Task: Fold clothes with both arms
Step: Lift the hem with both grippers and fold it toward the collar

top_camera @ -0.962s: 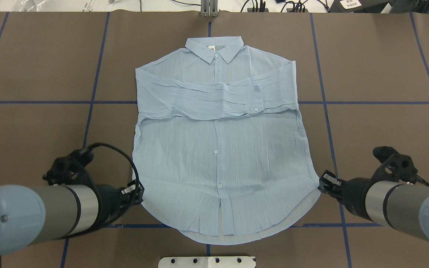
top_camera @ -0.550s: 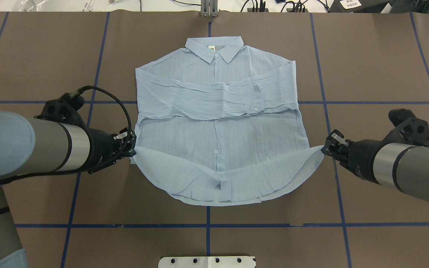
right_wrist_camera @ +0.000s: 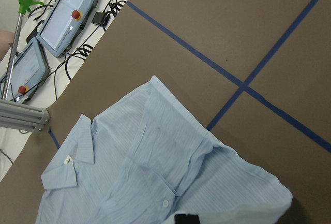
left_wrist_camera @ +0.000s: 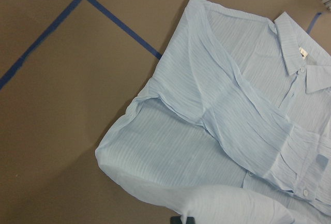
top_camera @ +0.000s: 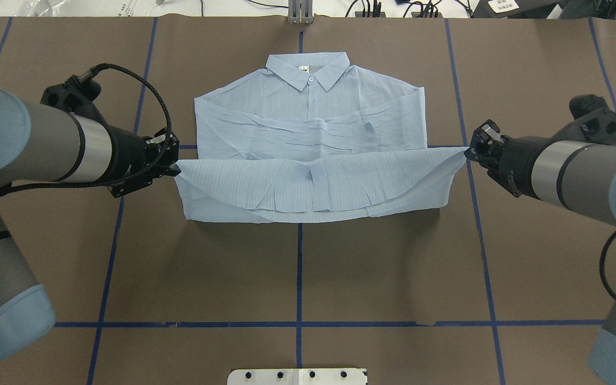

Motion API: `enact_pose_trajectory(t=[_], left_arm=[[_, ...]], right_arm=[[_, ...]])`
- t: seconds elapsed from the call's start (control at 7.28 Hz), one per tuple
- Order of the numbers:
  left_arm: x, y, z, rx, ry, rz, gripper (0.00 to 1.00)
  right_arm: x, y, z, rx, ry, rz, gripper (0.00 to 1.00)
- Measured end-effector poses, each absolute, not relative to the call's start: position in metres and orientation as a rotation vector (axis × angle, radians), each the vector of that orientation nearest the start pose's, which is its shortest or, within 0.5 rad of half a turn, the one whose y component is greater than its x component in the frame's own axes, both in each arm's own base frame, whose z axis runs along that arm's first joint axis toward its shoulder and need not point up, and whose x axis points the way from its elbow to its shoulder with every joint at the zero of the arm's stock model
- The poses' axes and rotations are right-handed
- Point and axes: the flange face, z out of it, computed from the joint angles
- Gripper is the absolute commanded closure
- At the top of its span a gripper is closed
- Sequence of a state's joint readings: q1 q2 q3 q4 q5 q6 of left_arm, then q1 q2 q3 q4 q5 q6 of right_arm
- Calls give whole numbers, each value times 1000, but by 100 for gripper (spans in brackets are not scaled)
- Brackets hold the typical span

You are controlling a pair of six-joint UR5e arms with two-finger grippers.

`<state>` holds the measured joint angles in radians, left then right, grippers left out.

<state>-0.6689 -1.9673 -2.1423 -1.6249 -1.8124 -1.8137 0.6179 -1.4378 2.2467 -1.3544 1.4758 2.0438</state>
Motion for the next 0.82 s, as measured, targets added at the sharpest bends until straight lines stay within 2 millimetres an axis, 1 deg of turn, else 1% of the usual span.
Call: enact_pose_trajectory(t=[0.14, 0.27, 0.55, 0.69, 0.82], left_arm=[[351, -439, 204, 32, 1043, -697, 100], [362, -469, 217, 60, 1033, -693, 100], [385, -527, 247, 92, 1031, -714, 100], [397, -552, 260, 99, 1029, -727, 100], [405, -570, 272, 105, 1027, -738, 100]], right_arm=[[-317, -420, 267, 184, -1027, 1067, 100], [-334, -450, 269, 198, -985, 1087, 100], [-358, -491, 279, 221, -918, 1079, 100], [-368, -510, 283, 225, -891, 1084, 100], [-376, -528, 290, 221, -863, 1093, 100]])
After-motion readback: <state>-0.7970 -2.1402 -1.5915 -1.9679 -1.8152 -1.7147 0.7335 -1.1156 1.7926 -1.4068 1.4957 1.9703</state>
